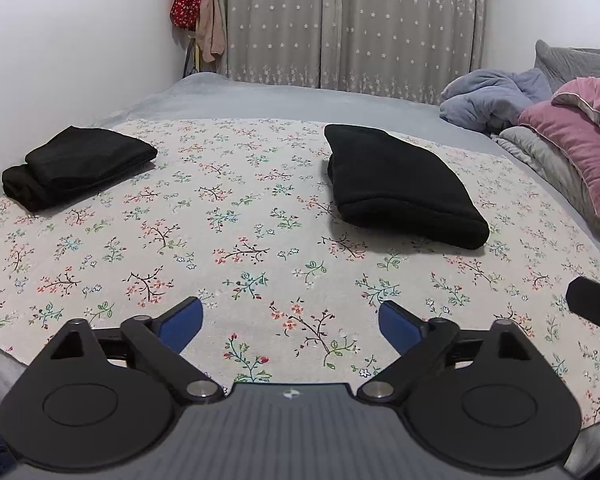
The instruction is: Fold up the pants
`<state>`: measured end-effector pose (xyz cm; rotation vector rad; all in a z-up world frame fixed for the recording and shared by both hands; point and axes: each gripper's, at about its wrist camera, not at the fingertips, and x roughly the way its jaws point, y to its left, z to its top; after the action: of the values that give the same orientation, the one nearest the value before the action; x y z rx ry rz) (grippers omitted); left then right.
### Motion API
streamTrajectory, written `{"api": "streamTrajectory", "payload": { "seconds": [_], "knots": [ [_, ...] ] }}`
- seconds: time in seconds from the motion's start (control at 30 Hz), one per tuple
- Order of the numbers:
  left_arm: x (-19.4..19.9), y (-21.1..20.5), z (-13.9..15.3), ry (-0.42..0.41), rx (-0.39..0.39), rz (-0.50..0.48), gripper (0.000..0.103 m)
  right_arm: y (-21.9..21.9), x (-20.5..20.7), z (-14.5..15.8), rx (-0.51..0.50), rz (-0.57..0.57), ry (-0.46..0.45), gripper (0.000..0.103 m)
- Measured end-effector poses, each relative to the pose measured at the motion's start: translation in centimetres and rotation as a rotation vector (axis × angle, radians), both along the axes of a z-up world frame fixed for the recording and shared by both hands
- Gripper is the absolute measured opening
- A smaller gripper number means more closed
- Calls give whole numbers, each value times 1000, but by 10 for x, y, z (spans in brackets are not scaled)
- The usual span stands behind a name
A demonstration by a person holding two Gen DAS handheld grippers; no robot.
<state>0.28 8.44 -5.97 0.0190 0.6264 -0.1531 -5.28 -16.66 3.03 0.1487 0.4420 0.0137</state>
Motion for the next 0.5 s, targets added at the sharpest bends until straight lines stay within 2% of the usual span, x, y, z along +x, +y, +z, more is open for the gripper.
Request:
{"api": "streamTrajectory", "payload": {
  "seconds": [0.07, 0.27, 0.5],
  "knots": [
    [-1, 0, 0, 1, -5, -10, 103, 2, 1, -2, -9, -3, 6, 103],
    [-3, -1, 1, -2, -2, -14, 103, 10, 7, -13, -51, -6, 57, 103],
    [-1, -1, -1, 8, -1, -16, 103, 11, 5, -15, -58, -16, 57, 103]
  ]
}}
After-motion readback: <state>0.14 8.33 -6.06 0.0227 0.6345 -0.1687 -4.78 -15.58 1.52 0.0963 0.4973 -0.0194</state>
